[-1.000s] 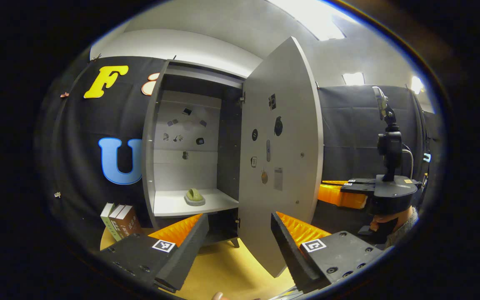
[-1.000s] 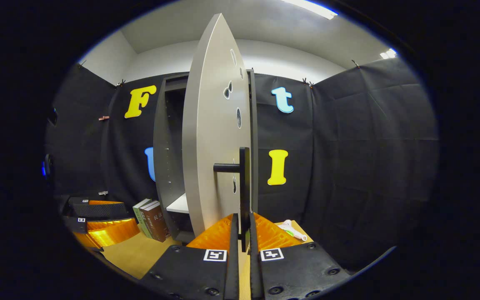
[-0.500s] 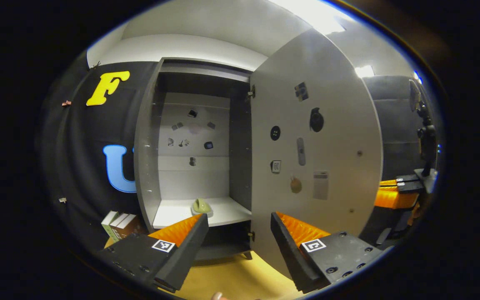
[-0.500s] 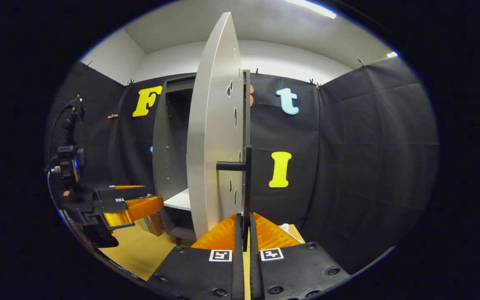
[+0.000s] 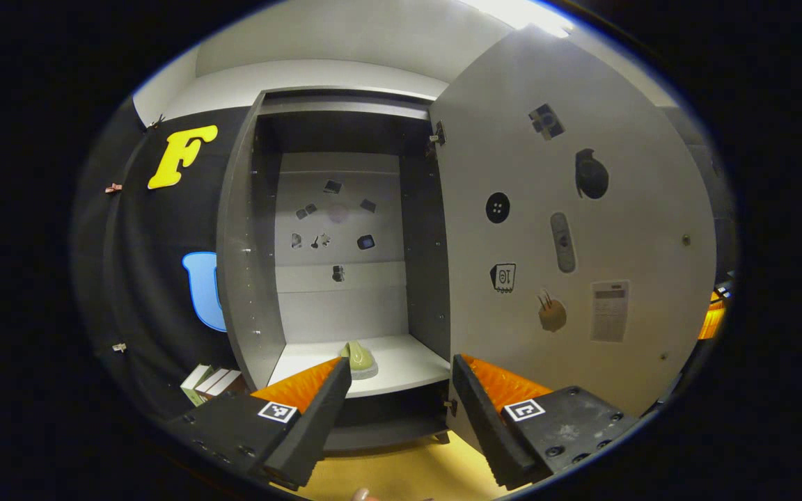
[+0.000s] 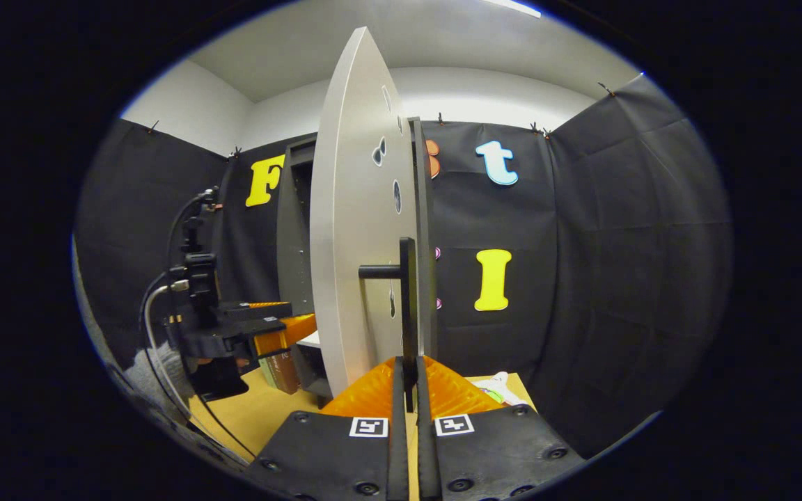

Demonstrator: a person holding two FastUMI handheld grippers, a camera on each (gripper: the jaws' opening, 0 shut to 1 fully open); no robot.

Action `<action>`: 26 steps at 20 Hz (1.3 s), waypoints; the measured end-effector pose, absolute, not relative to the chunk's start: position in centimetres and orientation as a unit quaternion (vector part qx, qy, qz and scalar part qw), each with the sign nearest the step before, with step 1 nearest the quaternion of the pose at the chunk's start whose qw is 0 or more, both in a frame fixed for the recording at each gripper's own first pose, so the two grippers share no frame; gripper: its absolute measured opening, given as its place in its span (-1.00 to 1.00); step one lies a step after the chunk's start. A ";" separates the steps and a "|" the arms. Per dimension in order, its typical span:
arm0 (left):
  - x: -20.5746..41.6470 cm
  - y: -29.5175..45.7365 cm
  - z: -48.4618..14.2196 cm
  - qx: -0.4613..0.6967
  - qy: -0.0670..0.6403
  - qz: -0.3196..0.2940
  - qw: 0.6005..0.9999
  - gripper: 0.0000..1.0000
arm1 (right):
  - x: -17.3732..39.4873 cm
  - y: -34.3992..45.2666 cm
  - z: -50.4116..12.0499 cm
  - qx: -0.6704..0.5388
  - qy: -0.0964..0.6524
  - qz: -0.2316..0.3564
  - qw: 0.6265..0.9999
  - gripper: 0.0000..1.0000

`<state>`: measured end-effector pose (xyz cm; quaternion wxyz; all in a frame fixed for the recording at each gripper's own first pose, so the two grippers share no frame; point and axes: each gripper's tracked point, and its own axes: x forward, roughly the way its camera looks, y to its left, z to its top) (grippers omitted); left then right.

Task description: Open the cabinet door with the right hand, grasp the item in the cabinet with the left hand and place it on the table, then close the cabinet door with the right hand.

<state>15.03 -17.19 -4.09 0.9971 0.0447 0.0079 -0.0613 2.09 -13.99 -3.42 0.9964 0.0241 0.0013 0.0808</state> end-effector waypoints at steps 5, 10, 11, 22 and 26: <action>19.1 -15.7 -3.6 0.044 0.027 -0.066 0.996 0.85 | 0.1 -17.8 -4.0 0.009 -0.013 0.070 0.997 -0.72; 25.1 -13.7 -3.9 0.067 0.045 -0.068 0.994 0.87 | 1.0 -23.9 -5.6 0.013 -0.011 -0.001 1.000 -0.80; 26.1 -13.2 -4.7 0.075 0.060 -0.067 0.993 0.88 | 1.6 -25.0 -6.2 0.003 -0.009 -0.016 1.000 -0.87; 34.4 -10.3 -10.7 -0.003 0.160 -0.026 0.987 0.91 | 6.3 -33.2 -10.6 -0.003 0.042 -0.062 0.997 1.00; 37.9 -9.4 -10.1 -0.005 0.172 -0.012 0.985 0.78 | 7.6 -35.1 -10.8 -0.015 0.030 -0.076 0.997 0.97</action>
